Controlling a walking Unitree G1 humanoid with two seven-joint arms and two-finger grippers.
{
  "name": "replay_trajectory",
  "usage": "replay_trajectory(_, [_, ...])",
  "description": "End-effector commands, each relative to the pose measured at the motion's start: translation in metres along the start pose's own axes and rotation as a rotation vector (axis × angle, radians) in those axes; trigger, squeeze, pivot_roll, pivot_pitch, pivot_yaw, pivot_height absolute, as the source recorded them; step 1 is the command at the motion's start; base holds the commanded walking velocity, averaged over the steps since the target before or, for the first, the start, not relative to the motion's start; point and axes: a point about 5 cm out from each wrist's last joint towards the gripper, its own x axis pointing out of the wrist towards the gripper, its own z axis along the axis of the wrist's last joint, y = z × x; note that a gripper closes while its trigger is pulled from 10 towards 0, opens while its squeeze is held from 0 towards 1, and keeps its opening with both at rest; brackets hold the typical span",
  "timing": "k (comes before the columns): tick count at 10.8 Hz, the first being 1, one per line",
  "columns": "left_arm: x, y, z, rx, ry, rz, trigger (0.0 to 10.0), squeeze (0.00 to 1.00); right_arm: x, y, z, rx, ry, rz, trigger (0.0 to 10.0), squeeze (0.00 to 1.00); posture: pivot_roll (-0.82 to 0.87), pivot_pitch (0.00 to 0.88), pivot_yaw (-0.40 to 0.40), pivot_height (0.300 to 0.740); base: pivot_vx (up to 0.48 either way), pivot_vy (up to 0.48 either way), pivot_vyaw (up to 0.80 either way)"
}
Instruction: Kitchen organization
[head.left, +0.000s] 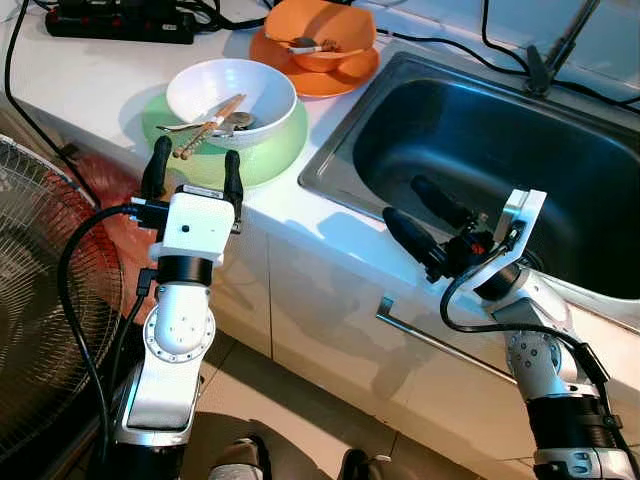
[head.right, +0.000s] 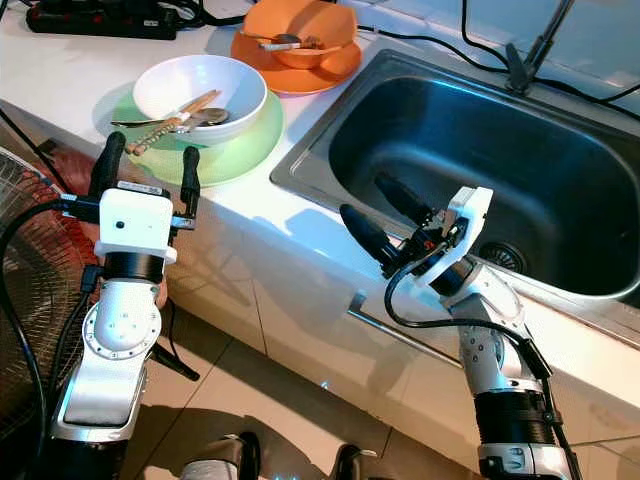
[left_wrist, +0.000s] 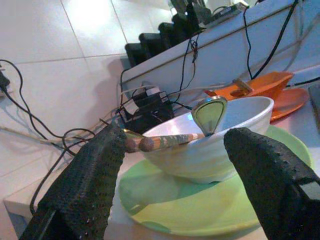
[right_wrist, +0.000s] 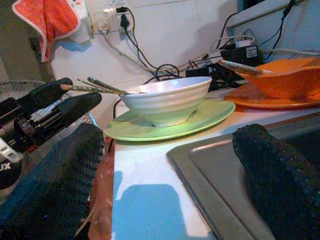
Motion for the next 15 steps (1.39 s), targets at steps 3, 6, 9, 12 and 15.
replay_trajectory(3, [0.0002, -0.0050, 0.0009, -0.006, -0.013, -0.028, 0.0, 0.00, -0.0028, 0.0003, 0.0021, -0.007, 0.002, -0.002, 10.0, 0.00, 0.12, 0.169, -0.058, 0.740, 0.000, 0.000, 0.00])
replay_trajectory(6, [0.0009, -0.0057, 0.0012, -0.007, -0.018, -0.030, 0.0, 0.00, -0.0030, -0.0006, 0.0017, -0.008, 0.004, -0.007, 10.0, 0.00, 0.12, 0.163, -0.057, 0.740, 0.000, 0.000, 0.00])
replay_trajectory(9, [0.0016, -0.0066, 0.0024, -0.007, -0.025, -0.028, 0.0, 0.00, -0.0041, -0.0009, 0.0008, -0.008, 0.011, -0.009, 10.0, 0.00, 0.12, 0.163, -0.058, 0.740, 0.000, 0.000, 0.00])
replay_trajectory(12, [0.0020, -0.0055, 0.0035, 0.002, -0.033, -0.021, 0.0, 0.00, -0.0039, -0.0003, -0.0009, -0.008, 0.016, -0.010, 10.0, 0.00, 0.12, 0.170, -0.060, 0.740, 0.000, 0.000, 0.00])
replay_trajectory(15, [0.0030, -0.0053, 0.0059, 0.006, -0.045, -0.011, 0.0, 0.00, -0.0039, -0.0004, -0.0017, -0.010, 0.022, -0.011, 10.0, 0.00, 0.12, 0.172, -0.062, 0.740, 0.000, 0.000, 0.00])
